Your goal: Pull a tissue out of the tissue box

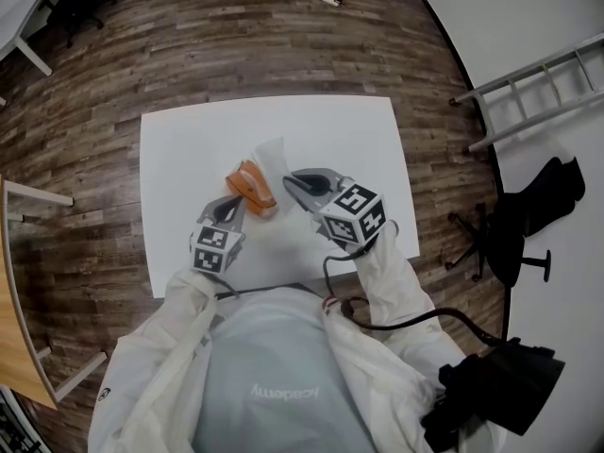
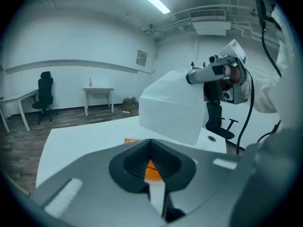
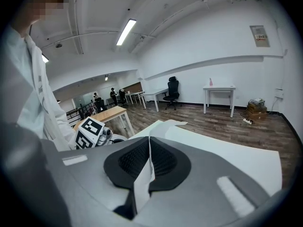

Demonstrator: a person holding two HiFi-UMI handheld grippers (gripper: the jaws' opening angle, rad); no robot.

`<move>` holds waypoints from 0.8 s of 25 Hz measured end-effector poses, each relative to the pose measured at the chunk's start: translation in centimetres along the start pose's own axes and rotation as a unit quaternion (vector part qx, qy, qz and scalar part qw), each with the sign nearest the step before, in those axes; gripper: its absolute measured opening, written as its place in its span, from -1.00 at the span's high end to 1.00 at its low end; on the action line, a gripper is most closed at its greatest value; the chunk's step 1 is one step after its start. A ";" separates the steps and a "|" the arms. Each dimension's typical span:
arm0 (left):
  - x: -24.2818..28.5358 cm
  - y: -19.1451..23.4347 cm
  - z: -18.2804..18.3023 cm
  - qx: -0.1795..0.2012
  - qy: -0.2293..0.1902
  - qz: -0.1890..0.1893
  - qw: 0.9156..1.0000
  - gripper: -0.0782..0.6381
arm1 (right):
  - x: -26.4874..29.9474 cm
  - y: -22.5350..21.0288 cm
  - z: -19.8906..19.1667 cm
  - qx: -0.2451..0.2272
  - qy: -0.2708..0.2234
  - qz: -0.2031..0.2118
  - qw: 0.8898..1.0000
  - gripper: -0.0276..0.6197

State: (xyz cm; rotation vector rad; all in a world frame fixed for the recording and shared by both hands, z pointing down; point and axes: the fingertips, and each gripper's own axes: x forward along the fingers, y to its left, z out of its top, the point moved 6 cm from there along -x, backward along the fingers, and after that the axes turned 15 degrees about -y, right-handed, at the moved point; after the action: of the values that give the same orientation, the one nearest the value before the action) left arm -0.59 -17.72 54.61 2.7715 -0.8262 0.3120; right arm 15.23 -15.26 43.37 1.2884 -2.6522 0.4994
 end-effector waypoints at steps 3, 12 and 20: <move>-0.5 0.3 0.7 0.005 -0.006 0.005 1.000 0.78 | -0.3 -0.3 0.1 0.003 -0.012 -0.007 1.000 0.91; -1.5 1.9 2.7 0.014 -0.018 0.025 0.999 0.78 | -1.0 -1.0 0.1 0.019 -0.041 -0.029 0.999 0.91; -2.5 3.0 5.0 0.026 -0.036 0.038 0.998 0.78 | -1.8 -1.5 -0.4 0.028 -0.073 -0.058 0.995 0.91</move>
State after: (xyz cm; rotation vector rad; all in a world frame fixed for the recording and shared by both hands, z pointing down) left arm -3.69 -20.28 49.70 2.8182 -0.9567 0.2519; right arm 17.51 -14.60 43.60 1.5415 -2.6755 0.4851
